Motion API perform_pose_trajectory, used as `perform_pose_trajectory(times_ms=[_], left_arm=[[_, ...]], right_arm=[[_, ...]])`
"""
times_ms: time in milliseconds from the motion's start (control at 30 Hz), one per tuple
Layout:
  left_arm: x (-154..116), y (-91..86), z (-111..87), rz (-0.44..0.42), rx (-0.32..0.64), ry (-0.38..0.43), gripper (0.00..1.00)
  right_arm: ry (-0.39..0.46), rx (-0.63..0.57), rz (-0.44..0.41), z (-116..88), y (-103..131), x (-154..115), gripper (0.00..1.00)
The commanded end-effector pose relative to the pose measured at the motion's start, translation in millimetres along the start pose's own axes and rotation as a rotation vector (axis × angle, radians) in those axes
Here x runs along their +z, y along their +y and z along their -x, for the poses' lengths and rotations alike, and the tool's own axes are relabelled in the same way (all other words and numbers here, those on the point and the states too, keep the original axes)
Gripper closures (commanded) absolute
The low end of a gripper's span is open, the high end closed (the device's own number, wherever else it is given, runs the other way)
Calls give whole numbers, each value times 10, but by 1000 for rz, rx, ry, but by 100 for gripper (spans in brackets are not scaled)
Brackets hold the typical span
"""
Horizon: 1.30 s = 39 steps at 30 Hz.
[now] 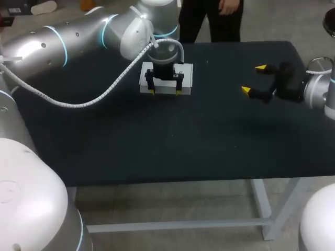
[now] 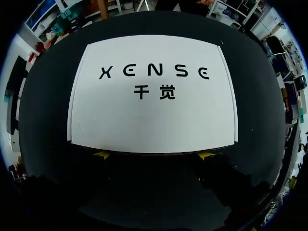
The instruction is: Assemble the packaging by folding the flat box into shape, placing the metal phone stand inside, and closing the box properly
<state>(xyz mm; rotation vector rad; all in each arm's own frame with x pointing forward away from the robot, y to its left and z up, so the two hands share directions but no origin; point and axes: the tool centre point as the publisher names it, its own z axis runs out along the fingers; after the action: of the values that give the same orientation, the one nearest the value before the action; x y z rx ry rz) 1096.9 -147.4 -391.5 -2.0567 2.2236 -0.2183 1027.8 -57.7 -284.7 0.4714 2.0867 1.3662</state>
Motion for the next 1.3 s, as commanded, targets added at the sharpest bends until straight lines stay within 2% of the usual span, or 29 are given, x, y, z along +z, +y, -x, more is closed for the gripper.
perform_pose_trajectory(times_ms=[33, 533, 767, 967, 1200, 1300], left_arm=[[35, -116, -37, 11, -10, -1, 0], [69, -304, -18, 2, -82, -15, 0], [43, -325, -20, -5, -88, -14, 0], [-64, -181, -7, -46, -69, 14, 0], [-319, 90, 72, -167, 52, 134, 0], [-436, 137, 152, -217, 100, 162, 0]], right_arm=[[0, -1, 7, -2, -14, -3, 0], [0, -1, 7, -2, -14, -3, 0], [0, -1, 7, -2, -14, -3, 0], [0, -1, 7, -2, -14, -3, 0], [0, -1, 7, -2, -14, -3, 0], [0, -1, 7, -2, -14, -3, 0]])
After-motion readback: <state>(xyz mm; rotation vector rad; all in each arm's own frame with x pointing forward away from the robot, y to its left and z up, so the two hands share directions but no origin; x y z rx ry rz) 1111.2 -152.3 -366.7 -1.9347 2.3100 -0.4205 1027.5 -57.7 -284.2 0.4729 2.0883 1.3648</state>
